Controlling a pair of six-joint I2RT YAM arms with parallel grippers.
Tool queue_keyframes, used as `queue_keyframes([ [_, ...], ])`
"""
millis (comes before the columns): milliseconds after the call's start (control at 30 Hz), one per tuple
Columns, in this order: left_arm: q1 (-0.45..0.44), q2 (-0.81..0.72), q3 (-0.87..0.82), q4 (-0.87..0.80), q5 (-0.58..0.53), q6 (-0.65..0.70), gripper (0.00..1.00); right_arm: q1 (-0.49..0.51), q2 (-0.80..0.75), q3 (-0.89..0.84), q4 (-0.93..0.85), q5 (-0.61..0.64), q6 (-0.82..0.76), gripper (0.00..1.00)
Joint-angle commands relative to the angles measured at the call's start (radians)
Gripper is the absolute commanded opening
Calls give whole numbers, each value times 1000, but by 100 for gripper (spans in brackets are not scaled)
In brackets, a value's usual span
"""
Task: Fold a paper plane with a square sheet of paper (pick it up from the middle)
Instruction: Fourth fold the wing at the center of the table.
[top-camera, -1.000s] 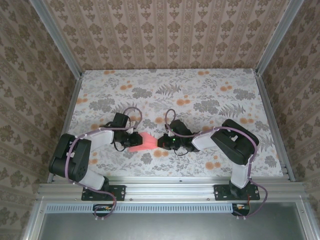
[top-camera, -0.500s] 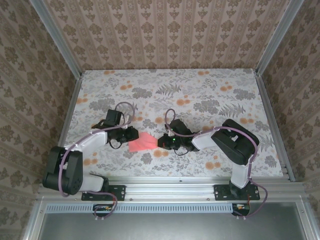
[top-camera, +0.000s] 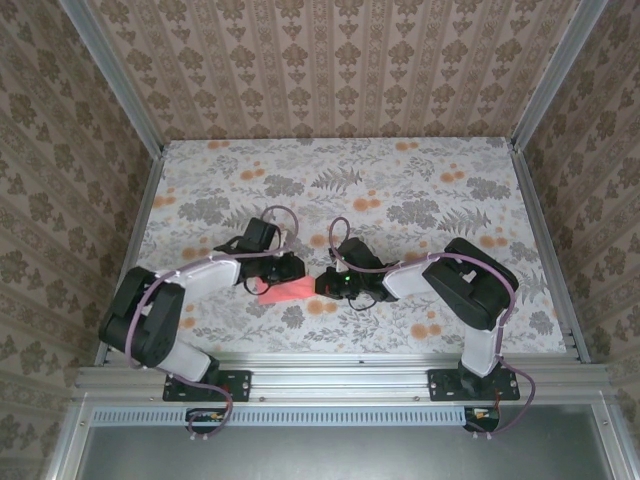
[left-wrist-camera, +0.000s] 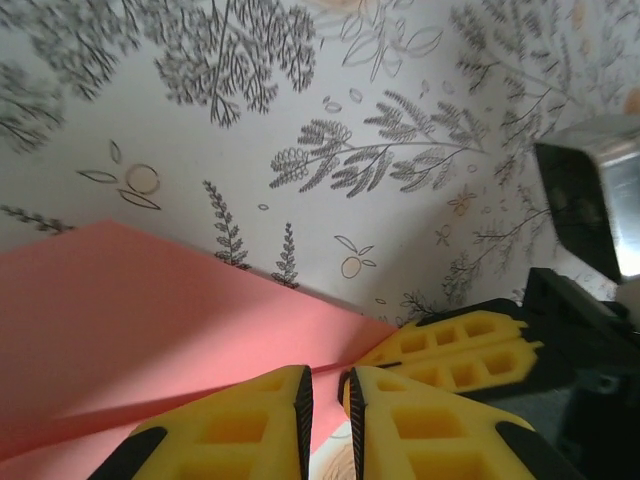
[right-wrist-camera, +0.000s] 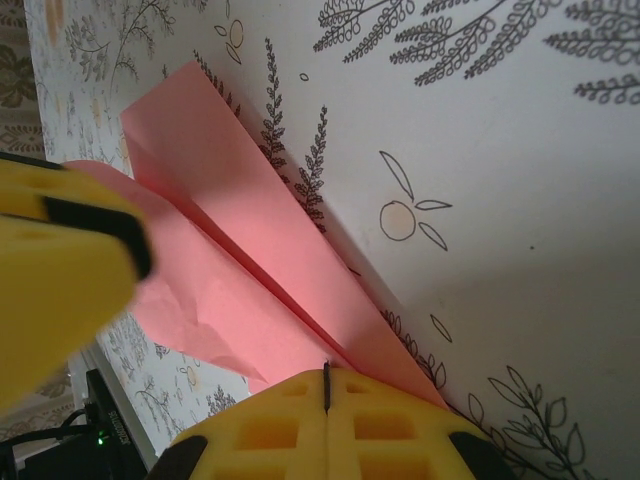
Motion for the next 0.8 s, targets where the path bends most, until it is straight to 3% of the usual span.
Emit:
queue_keyframes([
  [0,-2,34,-48,130,-44,-89,21,-21,39,-39,-204,130,-30,0],
  [233,23,25,-141,169,-128,-101,21,-22,31,-46,-216,156,-26,0],
  [767,223,-56,-246,172,-99,-16,22,-22,48,-55,-226,174,-22,0],
])
